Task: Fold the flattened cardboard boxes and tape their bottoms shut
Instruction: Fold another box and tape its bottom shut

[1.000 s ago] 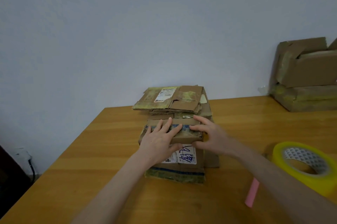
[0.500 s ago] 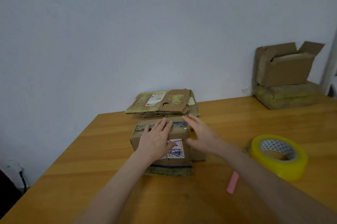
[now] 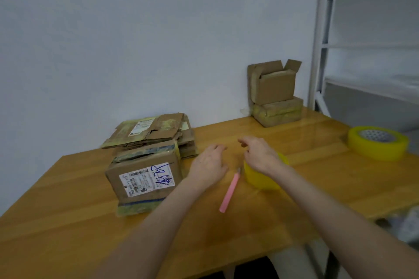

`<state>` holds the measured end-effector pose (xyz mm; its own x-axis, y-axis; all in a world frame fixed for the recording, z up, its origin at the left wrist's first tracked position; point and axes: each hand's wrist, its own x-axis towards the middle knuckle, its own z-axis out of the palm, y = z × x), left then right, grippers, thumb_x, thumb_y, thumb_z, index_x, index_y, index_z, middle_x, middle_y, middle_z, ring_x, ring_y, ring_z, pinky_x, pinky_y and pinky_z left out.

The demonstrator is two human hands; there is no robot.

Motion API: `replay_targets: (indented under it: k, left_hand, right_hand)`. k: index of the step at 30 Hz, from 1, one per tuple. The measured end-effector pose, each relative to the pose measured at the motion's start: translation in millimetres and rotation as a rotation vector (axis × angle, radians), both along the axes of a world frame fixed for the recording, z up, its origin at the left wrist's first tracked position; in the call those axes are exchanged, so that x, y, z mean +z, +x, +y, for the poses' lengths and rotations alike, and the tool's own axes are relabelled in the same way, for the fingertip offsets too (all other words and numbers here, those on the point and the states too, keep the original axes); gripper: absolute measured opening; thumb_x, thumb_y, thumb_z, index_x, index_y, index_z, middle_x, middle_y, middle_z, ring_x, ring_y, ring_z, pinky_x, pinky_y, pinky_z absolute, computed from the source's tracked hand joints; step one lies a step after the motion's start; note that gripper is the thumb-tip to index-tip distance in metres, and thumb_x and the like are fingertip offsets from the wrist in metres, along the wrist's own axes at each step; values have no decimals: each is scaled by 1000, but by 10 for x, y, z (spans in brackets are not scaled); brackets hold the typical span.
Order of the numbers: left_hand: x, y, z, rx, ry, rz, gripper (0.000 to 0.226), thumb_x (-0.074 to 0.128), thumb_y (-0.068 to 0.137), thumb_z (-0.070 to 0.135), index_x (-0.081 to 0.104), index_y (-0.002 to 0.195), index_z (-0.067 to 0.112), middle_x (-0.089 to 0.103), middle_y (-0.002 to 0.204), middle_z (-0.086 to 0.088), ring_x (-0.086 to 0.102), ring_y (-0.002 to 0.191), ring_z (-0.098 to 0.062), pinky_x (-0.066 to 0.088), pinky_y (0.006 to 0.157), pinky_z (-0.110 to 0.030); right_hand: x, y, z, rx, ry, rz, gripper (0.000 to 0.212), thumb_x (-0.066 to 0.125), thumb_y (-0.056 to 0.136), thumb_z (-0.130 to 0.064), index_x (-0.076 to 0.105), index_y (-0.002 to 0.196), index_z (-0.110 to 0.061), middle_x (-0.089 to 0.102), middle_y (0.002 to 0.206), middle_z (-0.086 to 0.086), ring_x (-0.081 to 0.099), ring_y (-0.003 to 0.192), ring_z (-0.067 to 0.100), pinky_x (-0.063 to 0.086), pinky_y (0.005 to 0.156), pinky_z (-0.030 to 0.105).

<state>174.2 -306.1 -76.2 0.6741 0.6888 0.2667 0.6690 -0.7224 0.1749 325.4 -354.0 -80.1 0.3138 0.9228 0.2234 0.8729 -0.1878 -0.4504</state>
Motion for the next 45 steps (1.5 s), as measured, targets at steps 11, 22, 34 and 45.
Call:
replay_targets:
  k: [11, 22, 34, 45]
  left_hand:
    - [-356, 410, -312, -10, -398, -49, 49, 71, 75, 47, 56, 115, 23, 62, 107, 5, 58, 100, -12, 51, 88, -32]
    - [1034, -80, 337, 62, -246, -446, 18, 63, 89, 25, 69, 76, 14, 63, 66, 6, 52, 55, 1, 39, 57, -19]
    - [1474, -1099, 822, 266, -465, -781, 18, 61, 92, 18, 66, 78, 7, 53, 54, 4, 48, 53, -8, 43, 45, -15]
    - [1545, -1535, 946, 309, -835, -1291, 17, 57, 93, 14, 61, 78, 8, 52, 56, 3, 46, 38, 0, 35, 35, -8]
  right_hand:
    - [-296, 372, -403, 3, -358, -230, 45, 56, 88, -31, 49, 133, -32, 51, 137, 1, 40, 132, 20, 16, 115, 41]
    - [715, -21, -22, 304, 242, 606, 36, 62, 86, -39, 62, 118, -23, 62, 102, -9, 59, 90, 3, 46, 70, 13]
    - [922, -630, 565, 513, 191, 738, 88, 82, 65, -28, 36, 139, -25, 52, 125, -5, 53, 112, 11, 48, 90, 27]
    - [658, -1098, 1070, 682, 56, 1195, 66, 79, 62, -13, 53, 123, -16, 68, 114, 3, 66, 100, 17, 55, 84, 33]
